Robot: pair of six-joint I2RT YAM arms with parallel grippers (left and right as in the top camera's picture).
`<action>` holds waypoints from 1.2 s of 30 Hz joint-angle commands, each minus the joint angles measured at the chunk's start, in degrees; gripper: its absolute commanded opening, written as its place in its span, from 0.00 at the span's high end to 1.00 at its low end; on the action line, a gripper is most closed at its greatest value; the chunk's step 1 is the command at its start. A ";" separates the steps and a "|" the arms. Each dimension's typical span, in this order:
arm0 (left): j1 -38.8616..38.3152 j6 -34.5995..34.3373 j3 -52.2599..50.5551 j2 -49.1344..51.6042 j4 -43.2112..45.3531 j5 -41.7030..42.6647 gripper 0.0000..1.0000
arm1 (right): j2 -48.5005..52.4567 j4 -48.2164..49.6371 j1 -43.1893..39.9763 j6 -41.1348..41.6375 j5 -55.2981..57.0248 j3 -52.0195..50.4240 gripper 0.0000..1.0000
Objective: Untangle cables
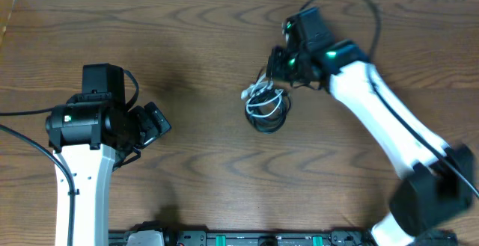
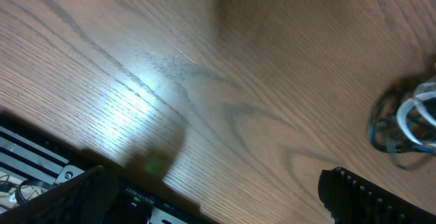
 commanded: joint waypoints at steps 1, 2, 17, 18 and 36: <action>0.24 -0.48 -0.13 0.11 -0.15 -0.13 0.01 | -8.55 0.00 0.72 -5.64 -2.05 2.89 0.99; 0.24 -0.48 -0.13 0.11 -0.15 -0.13 0.01 | -10.27 0.04 1.09 -6.27 -2.29 2.89 0.99; 0.24 -0.50 -0.13 0.11 -0.15 -0.13 0.01 | -11.80 -8.00 6.12 2.10 19.63 1.60 0.98; 0.24 -0.48 -0.13 0.11 -0.15 -0.13 0.01 | -11.19 -8.41 6.03 3.93 20.46 1.57 0.99; 0.24 -0.48 -0.13 0.11 -0.15 -0.13 0.01 | -18.95 -1.22 -2.27 -6.60 -3.76 17.53 0.99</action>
